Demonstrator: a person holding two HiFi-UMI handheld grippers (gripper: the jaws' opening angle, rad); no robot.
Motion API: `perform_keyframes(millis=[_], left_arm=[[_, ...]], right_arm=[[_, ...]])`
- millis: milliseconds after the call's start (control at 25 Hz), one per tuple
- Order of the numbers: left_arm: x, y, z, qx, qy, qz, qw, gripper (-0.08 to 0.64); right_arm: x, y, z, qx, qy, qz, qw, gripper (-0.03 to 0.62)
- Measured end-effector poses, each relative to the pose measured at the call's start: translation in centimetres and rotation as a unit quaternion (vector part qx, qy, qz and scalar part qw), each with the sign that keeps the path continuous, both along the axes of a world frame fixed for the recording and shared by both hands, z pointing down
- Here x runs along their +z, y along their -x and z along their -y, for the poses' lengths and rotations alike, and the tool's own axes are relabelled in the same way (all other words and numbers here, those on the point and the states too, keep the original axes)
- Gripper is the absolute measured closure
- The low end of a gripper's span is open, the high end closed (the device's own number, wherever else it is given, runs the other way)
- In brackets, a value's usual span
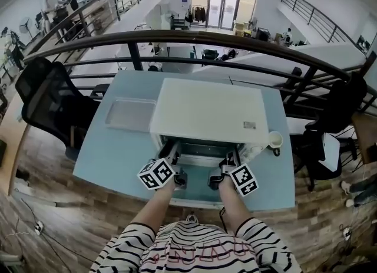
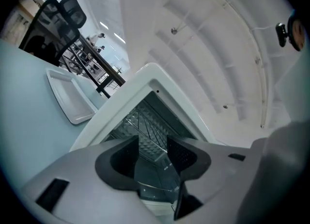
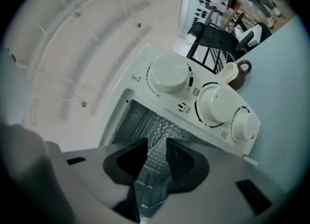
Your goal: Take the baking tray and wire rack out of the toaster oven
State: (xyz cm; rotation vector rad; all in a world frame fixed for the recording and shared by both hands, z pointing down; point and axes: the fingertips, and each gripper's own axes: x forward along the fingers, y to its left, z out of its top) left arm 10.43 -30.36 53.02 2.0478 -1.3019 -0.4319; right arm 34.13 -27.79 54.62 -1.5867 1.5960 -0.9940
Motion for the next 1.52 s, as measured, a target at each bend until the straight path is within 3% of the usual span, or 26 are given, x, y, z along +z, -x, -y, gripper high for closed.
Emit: perform_keyframes(millis=[120,280,560,840,1040,1240,1520], left_arm=[[0.5,0.6,1.2,-0.028,0.016,-0.032,0.999,0.396],[1.6,1.1,2.7,-0.053,0.055,-0.108,0.9912,0.387],[2.0,1.8,3.8,-0.076,0.066,-0.187,0.9773,0.387],[1.9,2.6,3.4,-0.088,0.074,-0.23,0.9664,0.388],[1.9,2.7,2.4,-0.074,0.082,-0.247,0.9626,0.392],[1.7,3.0,0.7,-0.064,0.087,-0.276,0.9552,0.515],[1.7,3.4,-2.4,-0.038,0.108,-0.298,0.9476,0.531]], right_arm=[[0.2,-0.5,0.7,0.017,-0.001,0.022,1.0,0.462],[0.6,-0.6,1.7,0.022,0.004,0.04,0.999,0.468],[0.0,-0.7,2.4,0.013,-0.006,0.034,0.999,0.512],[0.1,-0.4,1.3,0.012,0.001,0.058,0.998,0.525],[-0.1,-0.2,-0.5,0.015,-0.004,0.074,0.997,0.531],[-0.2,0.2,-2.8,0.019,-0.005,0.078,0.997,0.532],[-0.3,0.7,-6.1,0.021,-0.001,0.071,0.997,0.532]])
